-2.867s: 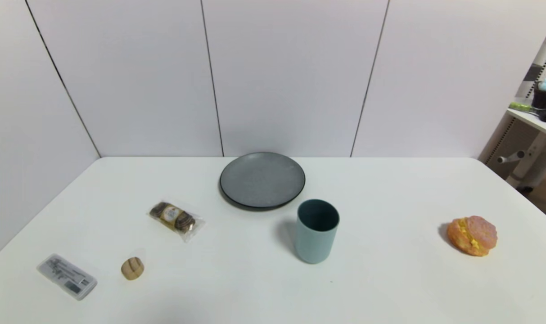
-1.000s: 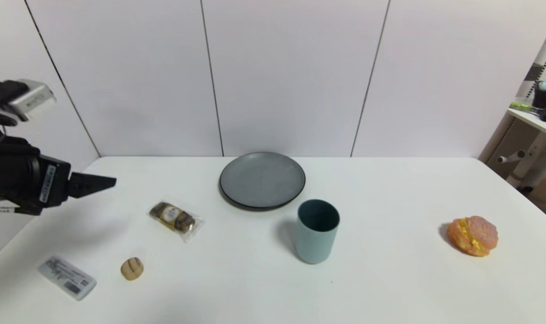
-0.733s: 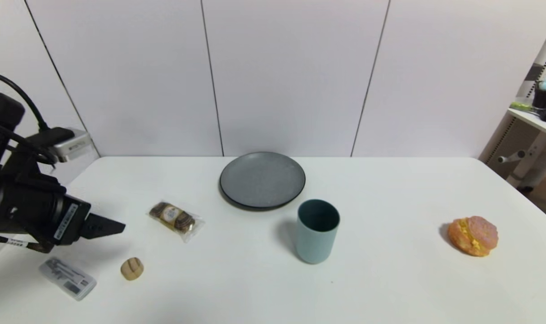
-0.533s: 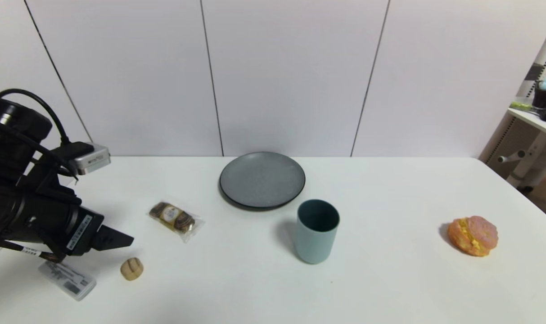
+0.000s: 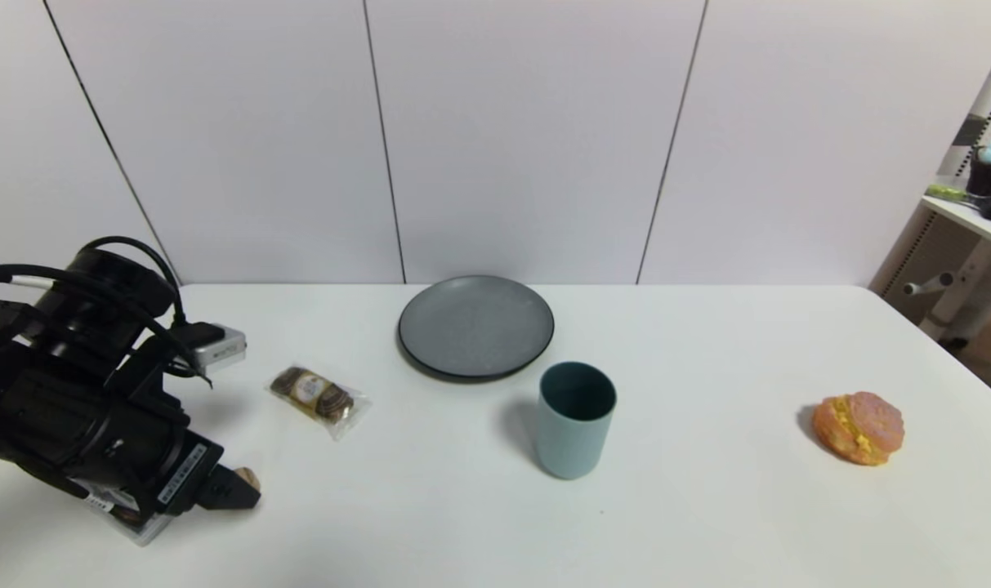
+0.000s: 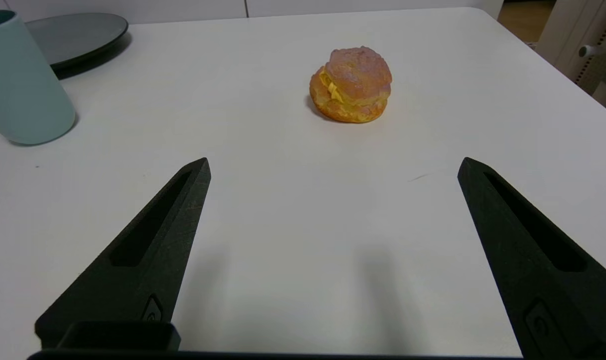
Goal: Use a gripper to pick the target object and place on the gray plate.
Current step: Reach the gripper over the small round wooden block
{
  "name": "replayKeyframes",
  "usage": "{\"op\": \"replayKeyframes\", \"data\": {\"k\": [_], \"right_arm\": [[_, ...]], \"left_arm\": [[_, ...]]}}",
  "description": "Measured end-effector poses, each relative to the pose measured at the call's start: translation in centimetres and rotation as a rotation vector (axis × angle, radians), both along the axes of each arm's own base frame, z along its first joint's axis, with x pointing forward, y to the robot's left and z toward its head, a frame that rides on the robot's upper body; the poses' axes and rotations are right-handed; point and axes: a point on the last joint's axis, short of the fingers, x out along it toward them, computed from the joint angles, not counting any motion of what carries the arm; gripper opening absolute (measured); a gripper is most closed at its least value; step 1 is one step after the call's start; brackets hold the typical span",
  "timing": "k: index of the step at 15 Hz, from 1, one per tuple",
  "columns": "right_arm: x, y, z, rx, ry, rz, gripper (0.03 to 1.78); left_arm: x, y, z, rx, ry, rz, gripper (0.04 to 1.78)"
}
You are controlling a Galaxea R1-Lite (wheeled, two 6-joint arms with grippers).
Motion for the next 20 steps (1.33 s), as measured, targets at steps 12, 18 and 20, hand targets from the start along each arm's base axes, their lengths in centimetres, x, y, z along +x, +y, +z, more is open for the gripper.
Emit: {"op": "replayKeyframes", "data": {"k": [12,18,20], "right_arm": [[0.0,0.0,0.0,0.000,0.001,-0.001,1.71],[0.0,0.0,0.0,0.000,0.000,-0.001,1.71],[0.0,0.0,0.0,0.000,0.000,-0.001,1.71]], "left_arm": [[1.8,-0.6,-2.3,0.019,0.046,-0.013,1.69],[2.2,-0.9,-2.8,0.021,0.057,-0.023,1.69],[2.2,-0.9,-2.9,0.022,0.062,-0.024,1.56]]}}
